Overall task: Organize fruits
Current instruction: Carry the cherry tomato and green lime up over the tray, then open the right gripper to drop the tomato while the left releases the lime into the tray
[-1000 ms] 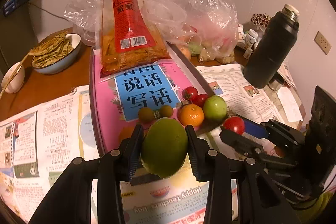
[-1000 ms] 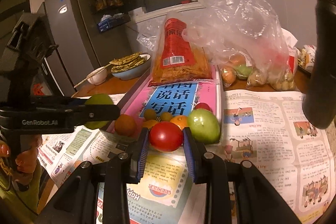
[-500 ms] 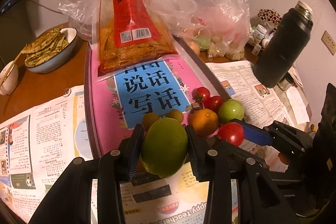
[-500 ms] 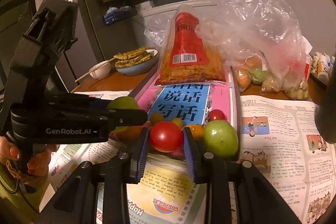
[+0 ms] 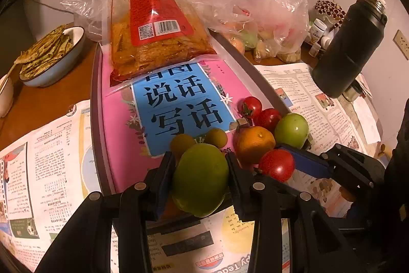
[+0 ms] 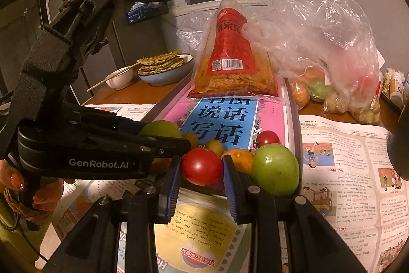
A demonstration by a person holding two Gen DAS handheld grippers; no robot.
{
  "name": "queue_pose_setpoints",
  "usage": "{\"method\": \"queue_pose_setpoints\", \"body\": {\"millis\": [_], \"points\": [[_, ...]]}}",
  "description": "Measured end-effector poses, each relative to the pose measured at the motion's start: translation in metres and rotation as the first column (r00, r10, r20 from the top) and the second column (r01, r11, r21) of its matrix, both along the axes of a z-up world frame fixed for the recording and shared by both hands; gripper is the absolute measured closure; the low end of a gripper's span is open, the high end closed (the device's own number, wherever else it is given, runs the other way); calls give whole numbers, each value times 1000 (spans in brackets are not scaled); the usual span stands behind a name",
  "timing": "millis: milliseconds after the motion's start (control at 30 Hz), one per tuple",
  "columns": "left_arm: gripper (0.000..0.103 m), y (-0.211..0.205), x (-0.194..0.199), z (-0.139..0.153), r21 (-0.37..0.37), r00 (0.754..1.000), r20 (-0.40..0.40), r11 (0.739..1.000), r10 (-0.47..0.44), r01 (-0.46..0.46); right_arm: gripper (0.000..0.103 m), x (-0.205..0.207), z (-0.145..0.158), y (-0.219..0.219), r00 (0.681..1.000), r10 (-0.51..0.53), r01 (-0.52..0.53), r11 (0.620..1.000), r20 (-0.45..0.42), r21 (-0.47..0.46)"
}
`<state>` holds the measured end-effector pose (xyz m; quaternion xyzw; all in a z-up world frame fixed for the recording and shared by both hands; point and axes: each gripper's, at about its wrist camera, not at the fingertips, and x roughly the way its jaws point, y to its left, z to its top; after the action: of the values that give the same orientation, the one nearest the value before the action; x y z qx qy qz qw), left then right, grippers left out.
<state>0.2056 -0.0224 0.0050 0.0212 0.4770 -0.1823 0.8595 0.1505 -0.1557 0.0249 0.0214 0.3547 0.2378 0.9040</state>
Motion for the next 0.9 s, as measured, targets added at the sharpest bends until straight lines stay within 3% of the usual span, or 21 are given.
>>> {"method": "queue_pose_setpoints", "body": {"millis": [567, 900], "points": [[62, -5, 13, 0, -32, 999, -32, 999, -23, 22, 71, -7, 6, -3, 999, -16, 17, 1000, 31, -9], [62, -9, 17, -4, -13, 999, -38, 999, -30, 29, 71, -6, 2, 2, 1000, -2, 2, 1000, 25, -11]]}}
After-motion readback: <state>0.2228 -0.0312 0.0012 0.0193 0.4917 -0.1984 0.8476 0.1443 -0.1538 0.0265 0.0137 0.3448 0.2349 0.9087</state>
